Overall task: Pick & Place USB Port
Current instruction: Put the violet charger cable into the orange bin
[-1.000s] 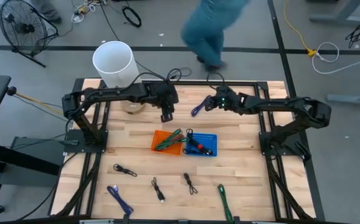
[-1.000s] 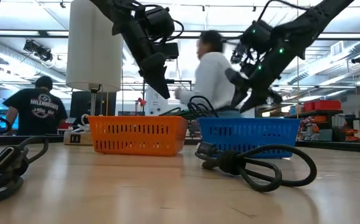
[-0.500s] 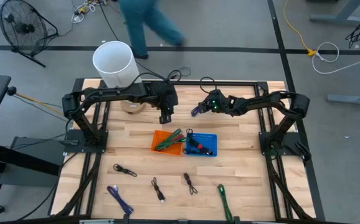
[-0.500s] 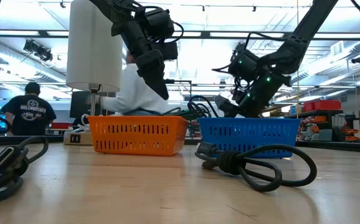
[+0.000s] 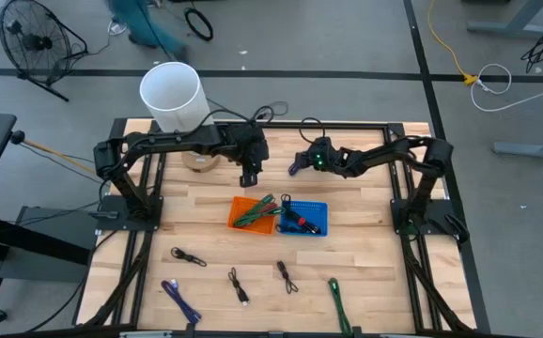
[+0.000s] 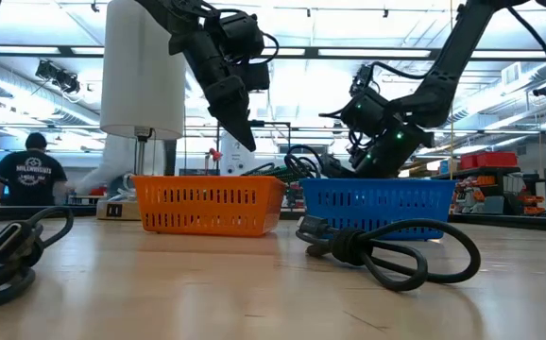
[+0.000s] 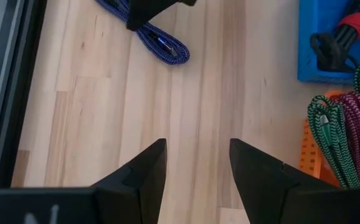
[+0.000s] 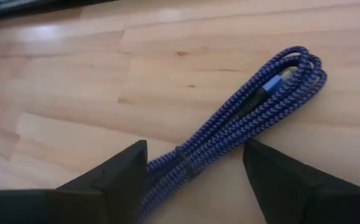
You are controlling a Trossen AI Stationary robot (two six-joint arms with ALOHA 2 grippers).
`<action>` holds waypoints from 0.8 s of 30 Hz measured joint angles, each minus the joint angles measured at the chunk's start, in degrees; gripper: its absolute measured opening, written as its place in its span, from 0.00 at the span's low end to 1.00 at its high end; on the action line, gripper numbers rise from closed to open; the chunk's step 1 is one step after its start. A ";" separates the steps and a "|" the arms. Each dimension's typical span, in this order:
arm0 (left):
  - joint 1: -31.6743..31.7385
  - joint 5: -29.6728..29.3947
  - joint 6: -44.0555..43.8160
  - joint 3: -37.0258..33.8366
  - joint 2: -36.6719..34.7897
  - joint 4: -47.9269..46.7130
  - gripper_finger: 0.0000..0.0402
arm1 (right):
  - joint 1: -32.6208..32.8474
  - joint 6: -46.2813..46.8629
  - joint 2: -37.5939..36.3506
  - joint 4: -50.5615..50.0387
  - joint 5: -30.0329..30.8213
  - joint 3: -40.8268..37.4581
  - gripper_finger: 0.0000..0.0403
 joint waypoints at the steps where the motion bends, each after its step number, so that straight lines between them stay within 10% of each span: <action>1: 0.00 0.00 0.00 0.00 0.00 -0.02 0.45 | 0.01 0.45 0.42 0.24 0.38 0.04 0.64; 11: 0.02 0.00 -0.24 0.00 0.00 -0.11 0.45 | 0.16 -2.13 1.17 0.40 -1.45 0.11 0.06; 24: -0.06 0.02 -5.86 0.00 0.00 0.24 0.45 | 1.20 -9.21 -5.56 -0.52 -5.83 0.10 0.00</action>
